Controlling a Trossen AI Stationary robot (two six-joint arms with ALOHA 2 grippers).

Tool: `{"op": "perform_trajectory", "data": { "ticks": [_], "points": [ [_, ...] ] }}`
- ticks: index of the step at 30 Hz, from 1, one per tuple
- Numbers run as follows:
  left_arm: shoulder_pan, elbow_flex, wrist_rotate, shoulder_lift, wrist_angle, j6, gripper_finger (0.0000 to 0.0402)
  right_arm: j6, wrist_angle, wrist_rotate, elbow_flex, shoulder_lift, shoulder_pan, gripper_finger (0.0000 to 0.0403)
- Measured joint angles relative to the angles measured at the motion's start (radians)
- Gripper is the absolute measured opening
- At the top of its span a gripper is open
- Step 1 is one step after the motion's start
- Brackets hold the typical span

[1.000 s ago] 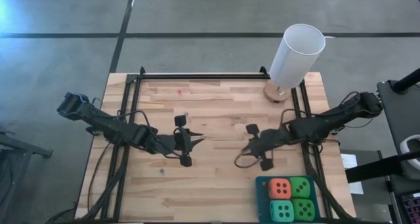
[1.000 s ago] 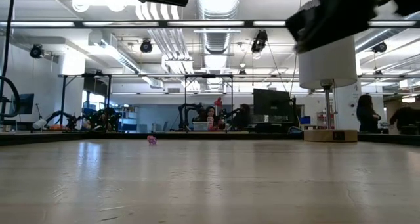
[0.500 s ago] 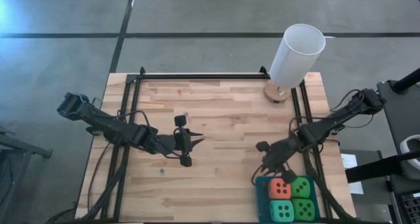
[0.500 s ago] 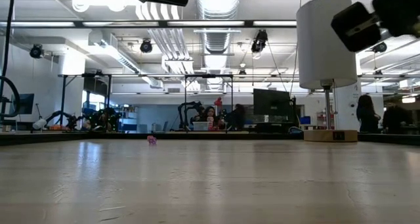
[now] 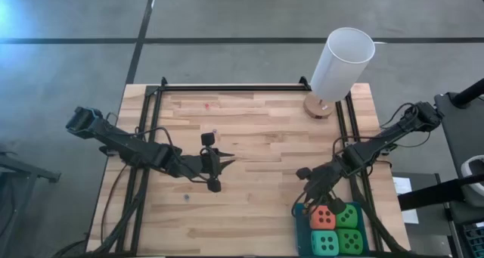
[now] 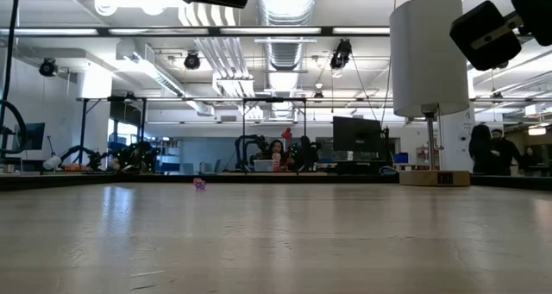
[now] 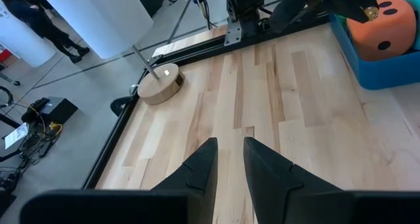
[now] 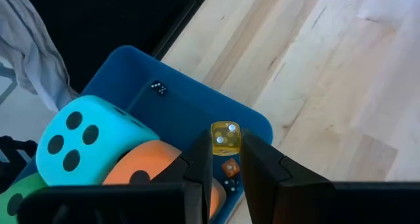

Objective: Pick & Place Dice
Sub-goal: Put the small yellow die into the blue bin

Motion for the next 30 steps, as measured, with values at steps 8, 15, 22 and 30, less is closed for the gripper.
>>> {"op": "perform_trajectory", "data": {
  "ticks": [8, 15, 22, 30],
  "points": [
    [0.000, 0.000, 0.000, 0.000, 0.000, 0.000, 0.0078, 0.003, 0.076, -0.007, -0.055, 0.000, 0.003, 0.0050],
    [0.000, 0.000, 0.000, 0.000, 0.000, 0.000, 0.0078, -0.010, 0.107, -0.016, -0.080, 0.000, 0.003, 0.0050],
    [0.000, 0.000, 0.000, 0.000, 0.000, 0.000, 0.0078, -0.006, 0.153, -0.023, -0.081, 0.046, 0.007, 0.0050],
    [0.000, 0.000, 0.000, 0.000, 0.000, 0.000, 0.0078, 0.001, 0.224, -0.059, -0.082, 0.117, 0.009, 0.0050]
  ]
}}
